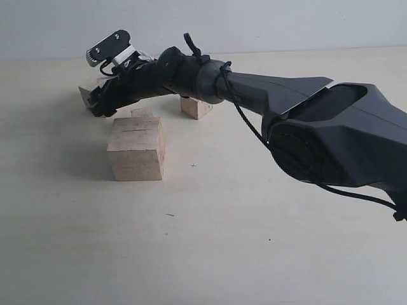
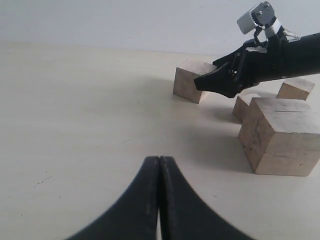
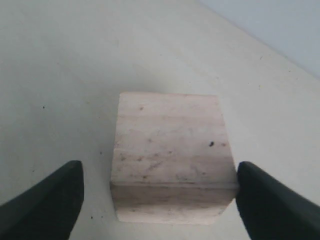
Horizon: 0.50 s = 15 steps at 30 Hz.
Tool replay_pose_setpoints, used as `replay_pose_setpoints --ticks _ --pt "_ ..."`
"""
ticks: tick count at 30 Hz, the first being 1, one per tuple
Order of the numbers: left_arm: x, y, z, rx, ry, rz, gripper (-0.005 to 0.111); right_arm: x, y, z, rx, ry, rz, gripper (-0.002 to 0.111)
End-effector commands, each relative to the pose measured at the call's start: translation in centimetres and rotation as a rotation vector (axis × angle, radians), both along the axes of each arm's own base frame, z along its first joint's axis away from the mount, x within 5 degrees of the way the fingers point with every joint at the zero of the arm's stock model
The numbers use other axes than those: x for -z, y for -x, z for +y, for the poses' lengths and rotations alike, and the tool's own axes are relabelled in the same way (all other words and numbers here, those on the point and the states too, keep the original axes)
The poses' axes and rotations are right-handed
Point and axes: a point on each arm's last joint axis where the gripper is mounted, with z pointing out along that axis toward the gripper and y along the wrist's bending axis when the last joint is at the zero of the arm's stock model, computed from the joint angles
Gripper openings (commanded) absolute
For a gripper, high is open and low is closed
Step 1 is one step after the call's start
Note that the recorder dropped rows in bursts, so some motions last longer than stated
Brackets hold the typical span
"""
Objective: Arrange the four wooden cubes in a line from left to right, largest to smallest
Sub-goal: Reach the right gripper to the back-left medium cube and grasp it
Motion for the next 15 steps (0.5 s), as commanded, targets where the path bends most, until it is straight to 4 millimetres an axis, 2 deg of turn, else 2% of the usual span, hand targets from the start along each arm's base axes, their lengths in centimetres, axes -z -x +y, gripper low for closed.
replay_pose_setpoints --ticks 1,11,15 --pt "-0.12 0.01 -0.04 0.005 0.007 -0.012 0.0 -0.18 0.01 0.0 -0.013 0.007 -0.014 0.087" --pt "-0.12 0.01 -0.04 0.005 0.007 -0.012 0.0 -0.45 -0.44 -0.06 0.029 -0.014 -0.048 0.088" --pt "-0.12 0.01 -0.04 0.005 0.007 -0.012 0.0 -0.56 -0.44 0.01 0.05 -0.046 -0.017 0.085"
